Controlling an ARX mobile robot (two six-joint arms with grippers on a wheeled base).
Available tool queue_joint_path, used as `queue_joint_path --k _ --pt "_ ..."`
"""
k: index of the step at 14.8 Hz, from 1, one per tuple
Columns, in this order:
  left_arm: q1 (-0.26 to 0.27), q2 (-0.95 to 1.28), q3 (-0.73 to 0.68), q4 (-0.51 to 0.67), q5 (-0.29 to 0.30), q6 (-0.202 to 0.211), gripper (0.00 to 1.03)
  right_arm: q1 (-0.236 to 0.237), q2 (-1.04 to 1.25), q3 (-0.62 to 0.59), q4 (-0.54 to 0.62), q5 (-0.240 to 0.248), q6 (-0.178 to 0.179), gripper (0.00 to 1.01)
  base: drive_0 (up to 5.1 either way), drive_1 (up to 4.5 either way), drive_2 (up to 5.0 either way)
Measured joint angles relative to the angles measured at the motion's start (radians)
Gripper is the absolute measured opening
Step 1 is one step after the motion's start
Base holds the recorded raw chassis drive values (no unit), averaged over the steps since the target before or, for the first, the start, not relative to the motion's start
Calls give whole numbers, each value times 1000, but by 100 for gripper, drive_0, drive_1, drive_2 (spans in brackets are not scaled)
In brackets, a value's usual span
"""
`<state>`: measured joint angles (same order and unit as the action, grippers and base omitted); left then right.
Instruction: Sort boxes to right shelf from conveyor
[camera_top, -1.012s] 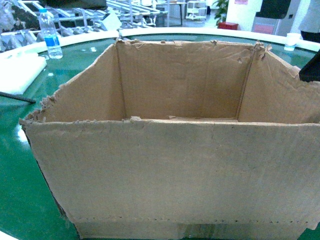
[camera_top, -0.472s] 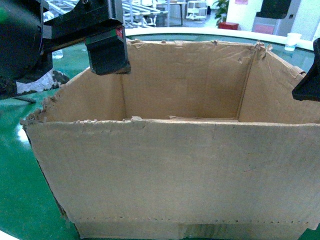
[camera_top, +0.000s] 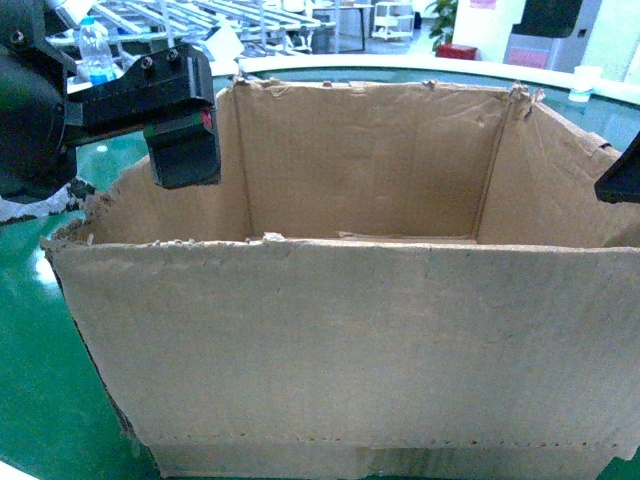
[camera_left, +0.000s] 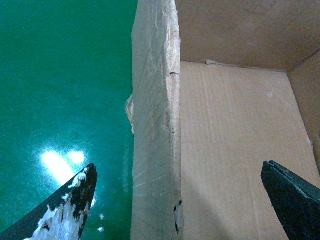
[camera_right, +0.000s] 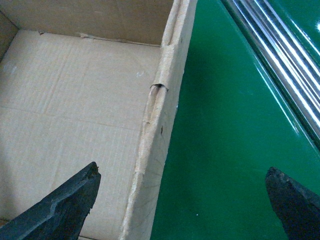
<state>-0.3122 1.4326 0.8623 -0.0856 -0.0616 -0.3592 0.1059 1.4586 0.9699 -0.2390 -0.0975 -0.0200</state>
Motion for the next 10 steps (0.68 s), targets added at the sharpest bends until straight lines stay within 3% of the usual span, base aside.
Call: queue_joint_path --k 3,10 --pt "-2 23 1 -3 17 0 98 18 20 -1 0 -1 0 98 0 0 0" --pt "9 40 1 10 36 1 98 11 61 -2 14 -3 -8 98 0 0 0"
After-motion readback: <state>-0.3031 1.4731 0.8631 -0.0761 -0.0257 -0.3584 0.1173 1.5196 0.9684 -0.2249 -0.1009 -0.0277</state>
